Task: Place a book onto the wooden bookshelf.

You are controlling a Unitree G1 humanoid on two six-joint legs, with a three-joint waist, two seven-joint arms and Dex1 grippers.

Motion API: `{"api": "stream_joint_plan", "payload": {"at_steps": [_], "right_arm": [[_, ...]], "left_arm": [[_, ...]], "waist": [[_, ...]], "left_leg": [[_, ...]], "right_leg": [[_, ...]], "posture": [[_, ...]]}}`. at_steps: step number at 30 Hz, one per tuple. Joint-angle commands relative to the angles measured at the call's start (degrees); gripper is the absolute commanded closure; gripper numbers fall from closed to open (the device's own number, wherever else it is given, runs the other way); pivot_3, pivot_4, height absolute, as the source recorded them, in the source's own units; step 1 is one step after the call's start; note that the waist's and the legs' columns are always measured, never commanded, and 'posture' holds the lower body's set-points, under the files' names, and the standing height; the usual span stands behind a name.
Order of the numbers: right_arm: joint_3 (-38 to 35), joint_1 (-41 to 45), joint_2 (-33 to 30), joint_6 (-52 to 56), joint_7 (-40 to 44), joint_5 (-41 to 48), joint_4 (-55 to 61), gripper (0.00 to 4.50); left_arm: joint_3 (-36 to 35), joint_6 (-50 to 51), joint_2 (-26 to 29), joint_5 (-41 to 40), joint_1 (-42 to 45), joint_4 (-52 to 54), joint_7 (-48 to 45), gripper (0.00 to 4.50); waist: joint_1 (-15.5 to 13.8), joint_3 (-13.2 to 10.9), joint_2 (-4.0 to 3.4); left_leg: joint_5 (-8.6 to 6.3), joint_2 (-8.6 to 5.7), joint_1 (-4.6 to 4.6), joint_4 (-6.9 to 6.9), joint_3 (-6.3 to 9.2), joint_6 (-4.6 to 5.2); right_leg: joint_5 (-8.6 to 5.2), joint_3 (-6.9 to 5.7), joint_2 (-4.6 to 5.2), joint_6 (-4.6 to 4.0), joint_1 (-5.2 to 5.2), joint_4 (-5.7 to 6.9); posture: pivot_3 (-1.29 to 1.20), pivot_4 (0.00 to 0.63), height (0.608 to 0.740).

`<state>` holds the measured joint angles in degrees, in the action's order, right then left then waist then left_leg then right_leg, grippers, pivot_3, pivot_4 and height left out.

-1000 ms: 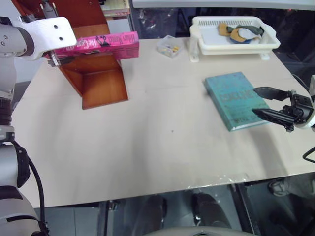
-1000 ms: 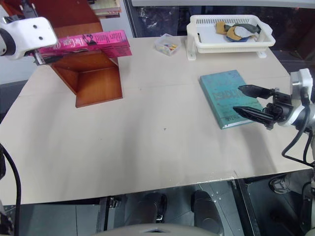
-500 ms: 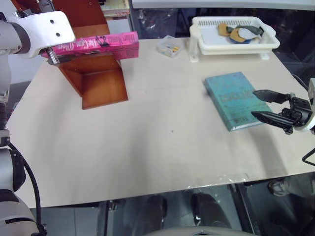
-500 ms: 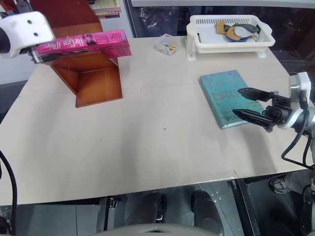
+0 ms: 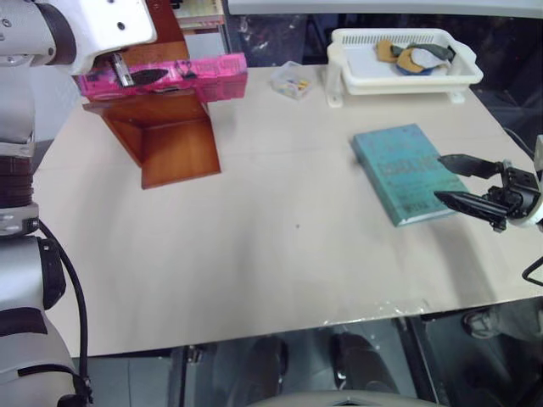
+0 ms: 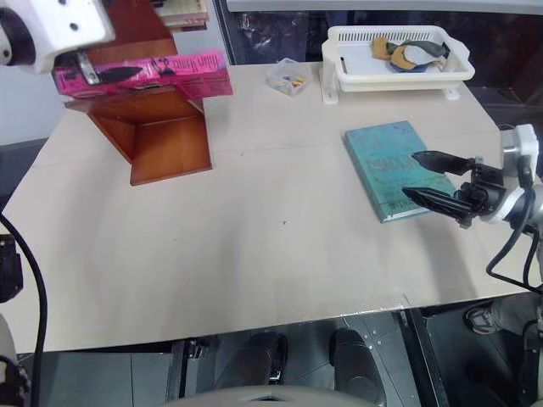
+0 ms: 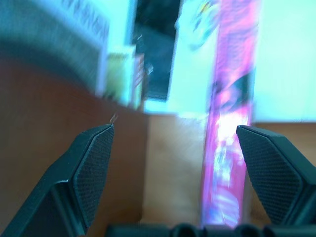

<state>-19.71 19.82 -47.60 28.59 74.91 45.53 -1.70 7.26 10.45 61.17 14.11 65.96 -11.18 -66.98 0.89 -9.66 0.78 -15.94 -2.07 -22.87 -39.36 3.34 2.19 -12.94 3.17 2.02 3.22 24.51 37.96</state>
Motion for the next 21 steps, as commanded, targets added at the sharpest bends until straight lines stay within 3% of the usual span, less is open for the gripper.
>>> {"api": "stream_joint_plan", "payload": {"at_steps": [1, 7, 15, 18, 21], "right_arm": [[-2.80, -0.42, -1.04, -0.53, -0.14, 0.95, 2.30, 0.00], [-3.38, -1.37, -1.06, -0.30, -0.34, 0.98, 2.98, 0.00], [-3.54, -2.09, -1.14, -0.03, -1.05, 0.94, 3.95, 0.00], [-3.99, -2.68, -1.41, 0.22, -1.16, 1.21, 4.38, 0.00], [-4.80, -3.90, -1.83, 0.49, -1.53, 1.42, 5.05, 0.00]], "left_arm": [[-1.77, 1.91, 2.15, -1.51, -1.33, 3.94, -2.20, 0.11], [-1.31, 3.31, -2.09, -3.25, -1.93, 5.30, -0.22, 0.11], [-1.82, 11.91, -21.63, -10.92, -5.57, 11.87, 9.09, 0.11], [-2.35, 15.30, -25.94, -13.31, -6.91, 14.69, 11.77, 0.11], [-3.70, 21.63, -34.89, -18.80, -9.53, 17.83, 17.16, 0.11]], "waist": [[0.08, 0.00, 0.00], [-0.19, 0.01, 0.00], [-0.48, 0.00, 0.01], [0.05, 0.00, 0.01], [-0.18, 0.03, -0.04]], "left_leg": [[0.00, 0.00, 0.01, 0.00, 0.00, 0.00], [0.00, 0.02, 0.04, -0.02, 0.01, 0.00], [0.00, -0.02, 0.03, -0.18, 0.11, 0.00], [0.00, 0.04, 0.01, -0.15, 0.07, -0.01], [0.01, 0.06, 0.03, -0.10, 0.03, -0.01]], "right_leg": [[0.00, 0.01, 0.00, 0.00, 0.00, 0.01], [0.00, -0.01, -0.03, 0.00, -0.02, 0.04], [0.01, -0.08, 0.04, 0.01, -0.16, -0.01], [0.01, -0.02, 0.09, 0.01, -0.08, 0.03], [0.01, 0.03, 0.08, 0.00, -0.03, 0.07]], "posture": [[0.00, 0.150, 0.740], [0.00, 0.150, 0.740], [0.00, 0.150, 0.740], [0.00, 0.150, 0.740], [0.00, 0.150, 0.740]]}}
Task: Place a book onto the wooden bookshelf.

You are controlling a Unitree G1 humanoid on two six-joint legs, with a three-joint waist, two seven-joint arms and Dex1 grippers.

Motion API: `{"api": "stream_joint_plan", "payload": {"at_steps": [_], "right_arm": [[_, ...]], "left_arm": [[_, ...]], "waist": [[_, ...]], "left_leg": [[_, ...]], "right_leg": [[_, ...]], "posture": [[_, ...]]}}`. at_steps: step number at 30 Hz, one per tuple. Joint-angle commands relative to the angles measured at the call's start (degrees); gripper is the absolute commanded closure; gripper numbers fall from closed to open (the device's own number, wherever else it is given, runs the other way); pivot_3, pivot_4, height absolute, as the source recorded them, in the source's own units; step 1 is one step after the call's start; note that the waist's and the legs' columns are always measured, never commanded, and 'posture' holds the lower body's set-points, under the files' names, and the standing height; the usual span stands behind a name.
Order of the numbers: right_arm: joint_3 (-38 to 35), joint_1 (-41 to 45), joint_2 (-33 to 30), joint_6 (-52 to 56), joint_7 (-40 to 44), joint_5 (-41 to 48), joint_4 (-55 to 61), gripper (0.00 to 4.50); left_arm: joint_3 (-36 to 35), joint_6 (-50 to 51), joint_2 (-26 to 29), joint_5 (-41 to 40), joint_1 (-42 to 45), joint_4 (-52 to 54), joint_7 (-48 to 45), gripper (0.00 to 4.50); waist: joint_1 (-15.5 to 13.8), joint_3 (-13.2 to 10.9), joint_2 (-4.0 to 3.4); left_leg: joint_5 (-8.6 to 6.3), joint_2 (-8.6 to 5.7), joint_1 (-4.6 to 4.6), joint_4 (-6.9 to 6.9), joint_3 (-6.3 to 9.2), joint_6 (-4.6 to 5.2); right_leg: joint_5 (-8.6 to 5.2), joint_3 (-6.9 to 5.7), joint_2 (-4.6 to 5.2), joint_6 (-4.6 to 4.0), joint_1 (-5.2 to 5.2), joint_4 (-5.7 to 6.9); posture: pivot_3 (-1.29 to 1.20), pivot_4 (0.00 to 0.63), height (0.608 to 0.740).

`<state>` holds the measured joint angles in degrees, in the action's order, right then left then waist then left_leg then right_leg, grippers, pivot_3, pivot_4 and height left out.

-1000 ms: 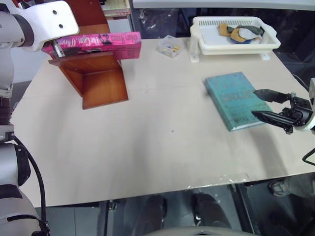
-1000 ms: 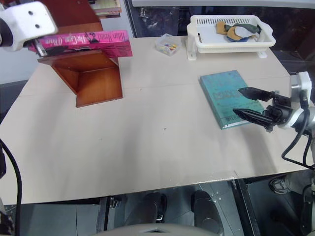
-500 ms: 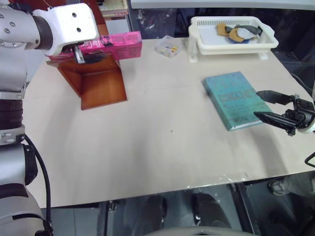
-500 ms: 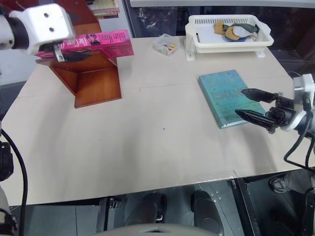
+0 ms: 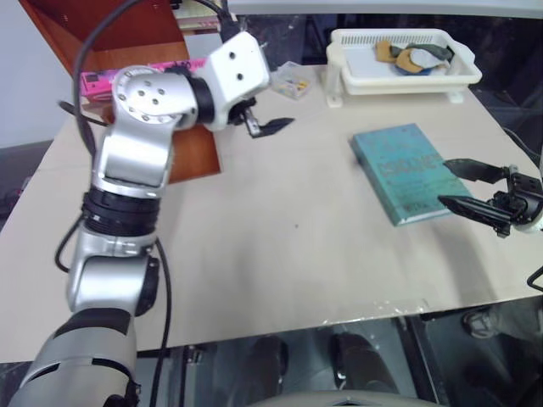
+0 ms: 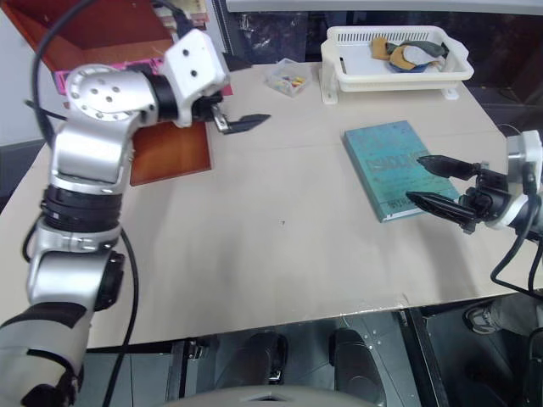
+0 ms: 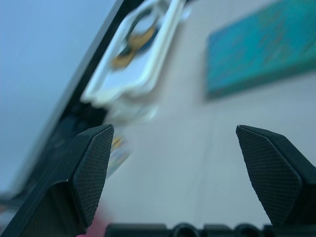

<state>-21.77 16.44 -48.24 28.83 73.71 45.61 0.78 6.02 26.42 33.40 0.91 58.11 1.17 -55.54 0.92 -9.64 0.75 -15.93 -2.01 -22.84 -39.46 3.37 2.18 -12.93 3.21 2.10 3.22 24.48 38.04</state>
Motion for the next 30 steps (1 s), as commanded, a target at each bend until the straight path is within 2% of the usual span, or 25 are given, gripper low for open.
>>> {"api": "stream_joint_plan", "payload": {"at_steps": [1, 4, 8, 12, 14, 17, 22, 30], "right_arm": [[-3.08, -0.84, -1.30, 0.35, -0.47, 1.49, 2.80, 0.00], [-3.48, -1.28, -1.32, 0.51, -0.77, 1.63, 3.26, 0.00], [-3.96, -1.72, -1.32, 0.73, -1.31, 1.77, 4.01, 0.00], [-5.05, -2.78, -1.60, 1.36, -1.94, 2.34, 5.24, 0.00], [-5.58, -3.69, -1.70, 1.49, -2.37, 2.56, 5.93, 0.00], [-6.55, -5.08, -1.62, 2.01, -3.22, 3.27, 7.32, 0.00], [-7.33, -5.52, -1.16, 2.04, -4.52, 4.13, 8.05, 0.00], [-6.98, -3.90, -0.14, 1.07, -6.79, 4.84, 8.01, 0.00]], "left_arm": [[-2.71, 7.94, -10.83, -7.04, -2.82, 5.97, 8.14, 0.11], [-2.71, 5.68, -20.58, -7.35, -6.24, 3.24, 16.31, 0.11], [-3.83, -5.83, -30.63, -6.62, -8.93, -5.58, 27.14, 0.11], [-5.84, -17.72, -38.98, -6.92, -8.55, -16.00, 36.00, 0.11], [-7.97, -23.71, -41.08, -6.15, -6.43, -23.06, 41.96, 0.11], [-10.63, -32.55, -40.94, -4.63, -1.80, -34.24, 50.80, 0.11], [-12.14, -42.40, -38.01, -1.83, 4.79, -48.77, 58.75, 0.11], [-13.42, -49.16, -34.71, -1.68, 11.34, -60.49, 62.27, 0.11]], "waist": [[-0.46, 0.03, -0.04], [-0.77, 0.04, -0.04], [-1.02, 0.03, -0.02], [-1.44, 0.03, -0.02], [-1.71, 0.03, -0.02], [-1.74, 0.02, 0.00], [-1.90, 0.02, 0.01], [-1.83, 0.01, 0.01]], "left_leg": [[0.00, 0.01, 0.00, 0.00, 0.01, 0.00], [0.00, -0.05, 0.03, -0.07, 0.04, 0.01], [0.00, -0.07, 0.07, -0.09, 0.03, 0.00], [0.00, -0.02, 0.09, -0.05, 0.03, -0.01], [0.00, -0.05, 0.09, -0.05, -0.01, -0.01], [0.00, -0.08, 0.08, -0.05, -0.01, 0.00], [-0.01, -0.18, 0.05, -0.04, -0.01, 0.00], [0.00, -0.25, 0.05, 0.02, 0.04, -0.01]], "right_leg": [[0.00, -0.01, 0.00, 0.00, -0.01, -0.01], [0.00, -0.06, 0.04, 0.01, -0.13, -0.06], [0.02, -0.02, 0.14, 0.02, -0.13, -0.04], [0.02, -0.02, 0.14, 0.02, -0.13, -0.04], [0.02, 0.00, 0.15, 0.02, -0.14, -0.08], [0.03, 0.00, 0.12, 0.03, -0.14, -0.07], [0.03, -0.01, 0.03, 0.04, -0.14, -0.09], [0.04, -0.05, 0.06, 0.06, -0.13, -0.12]], "posture": [[0.00, 0.150, 0.740], [0.00, 0.150, 0.740], [0.00, 0.150, 0.740], [0.00, 0.150, 0.740], [0.00, 0.150, 0.740], [0.00, 0.150, 0.740], [0.00, 0.150, 0.740], [0.00, 0.150, 0.740]]}}
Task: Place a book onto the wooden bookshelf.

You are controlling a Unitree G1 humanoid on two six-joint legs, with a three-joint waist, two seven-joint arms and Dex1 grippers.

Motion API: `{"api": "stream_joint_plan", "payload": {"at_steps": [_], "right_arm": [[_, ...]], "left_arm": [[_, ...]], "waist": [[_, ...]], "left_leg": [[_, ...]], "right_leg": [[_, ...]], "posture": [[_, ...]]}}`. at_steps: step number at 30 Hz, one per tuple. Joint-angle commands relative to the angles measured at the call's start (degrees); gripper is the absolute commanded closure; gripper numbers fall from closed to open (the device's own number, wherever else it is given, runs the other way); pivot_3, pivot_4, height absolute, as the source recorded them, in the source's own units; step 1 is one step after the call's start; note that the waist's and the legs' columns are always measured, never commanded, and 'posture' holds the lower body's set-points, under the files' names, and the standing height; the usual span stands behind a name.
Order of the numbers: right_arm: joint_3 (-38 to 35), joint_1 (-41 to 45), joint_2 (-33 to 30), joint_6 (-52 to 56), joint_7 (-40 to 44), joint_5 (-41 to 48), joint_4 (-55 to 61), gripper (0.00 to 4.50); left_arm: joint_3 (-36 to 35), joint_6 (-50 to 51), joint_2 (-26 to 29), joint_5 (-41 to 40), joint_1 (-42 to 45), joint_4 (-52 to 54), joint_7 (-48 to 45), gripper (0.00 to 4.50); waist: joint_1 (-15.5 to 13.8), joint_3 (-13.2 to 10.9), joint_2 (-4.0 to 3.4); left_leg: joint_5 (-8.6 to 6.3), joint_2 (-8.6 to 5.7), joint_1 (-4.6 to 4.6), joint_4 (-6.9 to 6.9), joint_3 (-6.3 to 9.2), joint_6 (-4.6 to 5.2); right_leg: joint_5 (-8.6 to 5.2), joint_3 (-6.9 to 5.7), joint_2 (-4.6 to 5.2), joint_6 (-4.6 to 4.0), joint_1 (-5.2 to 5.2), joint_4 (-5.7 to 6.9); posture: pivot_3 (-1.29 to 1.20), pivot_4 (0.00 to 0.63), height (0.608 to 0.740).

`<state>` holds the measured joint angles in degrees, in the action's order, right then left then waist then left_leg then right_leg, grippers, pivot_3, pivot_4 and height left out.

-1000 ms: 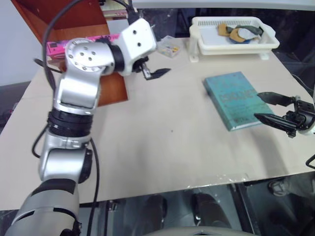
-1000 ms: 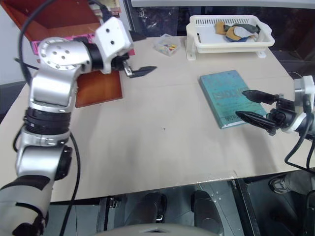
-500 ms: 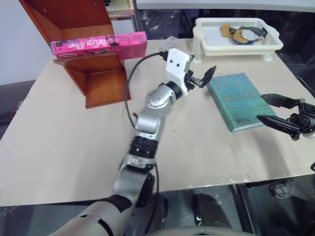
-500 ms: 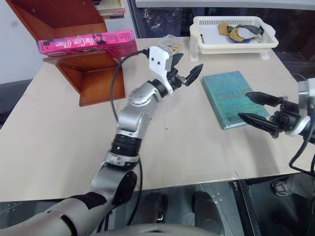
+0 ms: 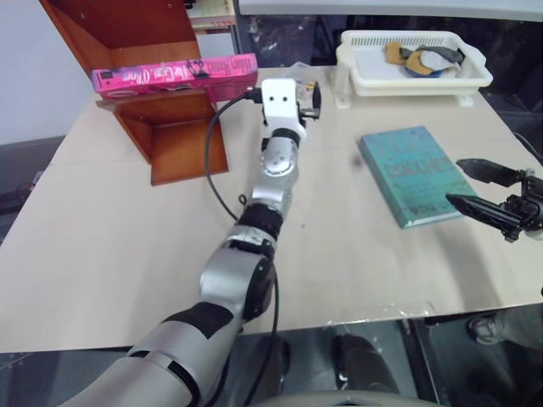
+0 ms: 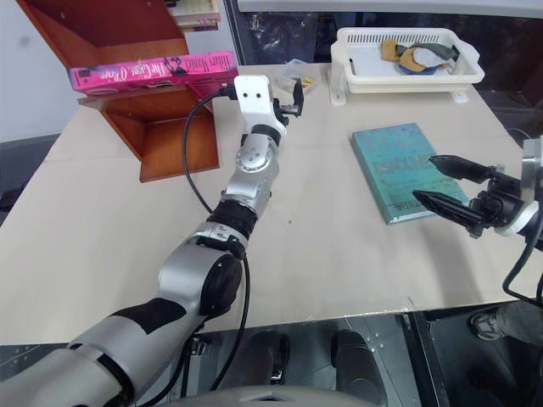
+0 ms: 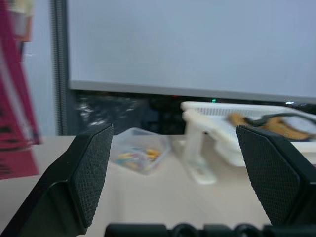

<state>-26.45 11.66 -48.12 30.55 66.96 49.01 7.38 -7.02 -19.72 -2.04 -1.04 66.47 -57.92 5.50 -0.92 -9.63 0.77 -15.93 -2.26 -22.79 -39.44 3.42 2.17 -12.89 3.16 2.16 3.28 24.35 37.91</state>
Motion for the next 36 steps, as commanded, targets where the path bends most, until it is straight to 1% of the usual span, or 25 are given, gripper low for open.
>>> {"api": "stream_joint_plan", "payload": {"at_steps": [1, 5, 10, 23, 27, 31, 34, 36], "right_arm": [[-2.19, 0.89, -0.41, -0.26, 0.13, 2.03, 2.05, 0.00], [-1.50, 3.36, -0.16, 1.83, -0.12, 6.08, 4.30, 0.00], [0.12, 4.77, 0.18, 2.56, 0.60, 7.24, 4.69, 0.00], [2.55, 7.29, -0.15, 2.38, 3.22, 5.23, 0.51, 0.00], [2.74, 6.81, 0.26, 1.93, 3.47, 4.46, 0.58, 0.00], [2.48, 6.17, 0.69, 1.77, 3.24, 4.05, 0.86, 0.00], [2.34, 5.40, 1.09, 1.42, 3.15, 3.59, 0.98, 0.00], [2.09, 4.43, 1.41, 1.07, 3.04, 3.19, 0.91, 0.00]], "left_arm": [[-0.56, -3.31, 0.98, 0.22, 3.35, -2.04, 1.67, 0.11], [-0.86, -3.92, 2.02, 0.25, 4.28, -3.87, 3.12, 0.11], [-1.83, -3.73, 3.18, -0.34, 4.24, -3.91, 4.55, 0.11], [-1.91, -3.61, 4.39, 0.04, 2.72, -1.78, 6.09, 0.11], [-1.93, -2.05, 3.54, -1.05, 2.39, -1.38, 3.80, 0.11], [-2.02, -0.03, 2.66, -3.79, 1.80, 0.70, -3.00, 0.11], [-0.82, 1.24, 2.31, -4.57, 0.19, 3.74, -8.13, 0.11], [0.07, 3.63, 2.13, -5.19, -2.58, 7.82, -11.01, 0.11]], "waist": [[0.00, 0.00, 0.00], [0.15, 0.00, 0.00], [0.06, 0.00, 0.00], [0.20, 0.00, 0.00], [0.17, 0.00, 0.00], [0.08, 0.00, 0.00], [0.07, 0.00, 0.00], [0.08, 0.00, -0.01]], "left_leg": [[0.00, 0.00, 0.00, 0.00, 0.00, 0.00], [0.00, 0.00, 0.00, 0.01, -0.03, 0.00], [0.00, 0.00, -0.01, 0.00, 0.04, 0.00], [0.01, 0.00, -0.01, 0.02, 0.00, -0.02], [0.01, 0.00, -0.02, 0.04, -0.01, -0.02], [0.01, 0.00, -0.04, 0.03, -0.01, -0.02], [0.03, 0.00, -0.05, 0.04, 0.00, -0.05], [0.03, 0.00, -0.06, 0.04, 0.00, -0.05]], "right_leg": [[0.00, 0.00, 0.00, 0.00, 0.00, 0.00], [0.00, 0.03, 0.01, 0.00, 0.00, -0.01], [0.00, -0.03, 0.00, 0.00, 0.00, 0.00], [0.00, 0.01, 0.01, 0.00, 0.03, 0.01], [0.00, 0.02, 0.01, 0.00, 0.06, 0.02], [0.00, 0.01, 0.02, 0.00, 0.06, 0.01], [0.00, 0.01, 0.02, 0.00, 0.06, 0.00], [0.00, 0.01, 0.02, 0.00, 0.06, -0.01]], "posture": [[0.00, 0.150, 0.740], [0.00, 0.150, 0.740], [0.00, 0.150, 0.740], [0.00, 0.150, 0.740], [0.00, 0.150, 0.740], [0.00, 0.150, 0.740], [0.00, 0.150, 0.740], [0.00, 0.150, 0.740]]}}
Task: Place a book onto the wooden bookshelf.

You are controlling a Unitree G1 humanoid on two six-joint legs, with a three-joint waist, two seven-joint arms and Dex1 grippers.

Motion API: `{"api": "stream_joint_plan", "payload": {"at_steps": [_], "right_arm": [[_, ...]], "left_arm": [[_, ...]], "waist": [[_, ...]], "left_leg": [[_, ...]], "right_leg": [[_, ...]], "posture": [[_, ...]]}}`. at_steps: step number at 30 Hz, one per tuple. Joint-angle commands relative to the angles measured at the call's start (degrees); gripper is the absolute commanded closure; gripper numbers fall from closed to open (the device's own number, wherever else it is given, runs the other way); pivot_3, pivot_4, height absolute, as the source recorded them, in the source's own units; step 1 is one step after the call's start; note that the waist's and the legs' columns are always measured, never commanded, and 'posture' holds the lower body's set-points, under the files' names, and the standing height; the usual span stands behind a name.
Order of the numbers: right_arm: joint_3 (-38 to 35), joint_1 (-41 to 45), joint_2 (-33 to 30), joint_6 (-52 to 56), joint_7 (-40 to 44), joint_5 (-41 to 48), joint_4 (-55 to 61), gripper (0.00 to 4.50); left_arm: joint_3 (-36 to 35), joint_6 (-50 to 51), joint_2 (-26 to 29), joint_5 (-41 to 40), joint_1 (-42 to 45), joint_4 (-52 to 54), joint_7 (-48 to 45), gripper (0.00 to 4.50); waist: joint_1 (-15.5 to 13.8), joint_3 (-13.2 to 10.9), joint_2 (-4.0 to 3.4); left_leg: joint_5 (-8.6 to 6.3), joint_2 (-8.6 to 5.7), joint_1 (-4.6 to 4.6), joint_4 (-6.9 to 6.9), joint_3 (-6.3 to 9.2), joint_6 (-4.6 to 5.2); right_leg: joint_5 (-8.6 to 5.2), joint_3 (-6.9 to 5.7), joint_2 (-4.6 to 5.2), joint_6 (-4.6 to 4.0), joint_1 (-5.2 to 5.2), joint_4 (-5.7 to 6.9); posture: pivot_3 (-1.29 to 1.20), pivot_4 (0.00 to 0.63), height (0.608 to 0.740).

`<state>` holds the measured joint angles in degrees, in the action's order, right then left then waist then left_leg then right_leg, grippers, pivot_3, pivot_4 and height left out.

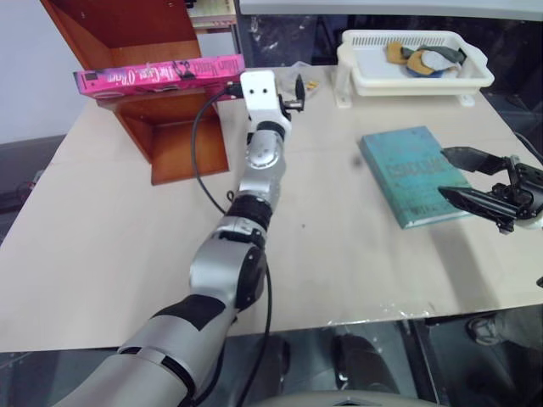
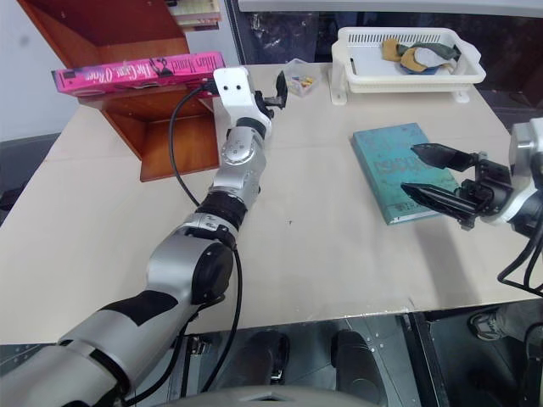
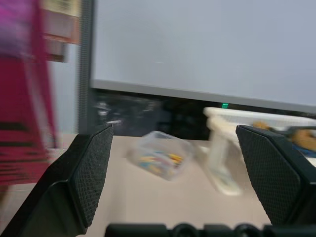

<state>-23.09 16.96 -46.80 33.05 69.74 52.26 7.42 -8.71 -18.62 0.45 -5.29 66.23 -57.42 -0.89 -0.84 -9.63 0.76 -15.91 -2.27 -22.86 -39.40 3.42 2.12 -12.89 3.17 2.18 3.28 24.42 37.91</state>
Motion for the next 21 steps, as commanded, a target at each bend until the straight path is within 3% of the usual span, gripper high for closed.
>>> {"api": "stream_joint_plan", "payload": {"at_steps": [1, 6, 11, 16, 21], "right_arm": [[-1.35, -1.56, 0.21, -1.68, 0.23, -0.49, 0.72, 0.00], [-1.44, -4.95, 0.27, -3.88, -0.15, -3.51, -0.33, 0.00], [-1.82, -12.04, -2.33, -4.66, 3.03, -6.64, -0.98, 0.00], [-2.02, -16.44, -3.01, -7.76, 4.65, -10.40, -4.94, 0.00], [-1.37, -17.26, -4.15, -13.07, 7.04, -15.22, -12.49, 0.00]], "left_arm": [[2.16, 4.17, -0.31, -1.69, -4.50, 10.79, -6.28, 0.11], [5.49, 18.55, 2.70, -4.58, -19.19, 35.93, -12.72, 0.11], [7.12, 37.76, 11.66, -13.92, -40.32, 66.10, -21.63, 0.11], [2.45, 47.60, 23.16, -20.74, -57.63, 83.28, -27.45, 0.11], [-3.40, 52.53, 28.33, -27.19, -71.07, 95.35, -28.62, 0.11]], "waist": [[0.01, 0.00, -0.01], [0.24, 0.02, -0.03], [0.25, 0.06, -0.08], [0.21, 0.10, -0.14], [-0.03, 0.11, -0.23]], "left_leg": [[0.00, 0.00, 0.00, 0.00, 0.00, 0.00], [0.01, 0.04, 0.01, 0.06, -0.05, -0.02], [0.00, 0.23, 0.02, 0.12, -0.09, -0.03], [-0.03, 0.22, 0.21, 0.11, -0.10, -0.01], [-0.02, 0.24, 0.51, 0.09, 0.01, -0.02]], "right_leg": [[0.00, 0.00, 0.00, 0.00, 0.00, 0.00], [0.00, 0.12, 0.07, -0.01, 0.08, 0.03], [-0.01, 0.20, 0.09, -0.03, 0.14, 0.05], [0.00, 0.19, 0.15, -0.05, -0.05, -0.01], [-0.02, -0.01, 0.23, -0.07, -0.46, -0.10]], "posture": [[0.00, 0.150, 0.740], [0.00, 0.150, 0.740], [0.00, 0.150, 0.740], [0.00, 0.150, 0.740], [0.00, 0.150, 0.740]]}}
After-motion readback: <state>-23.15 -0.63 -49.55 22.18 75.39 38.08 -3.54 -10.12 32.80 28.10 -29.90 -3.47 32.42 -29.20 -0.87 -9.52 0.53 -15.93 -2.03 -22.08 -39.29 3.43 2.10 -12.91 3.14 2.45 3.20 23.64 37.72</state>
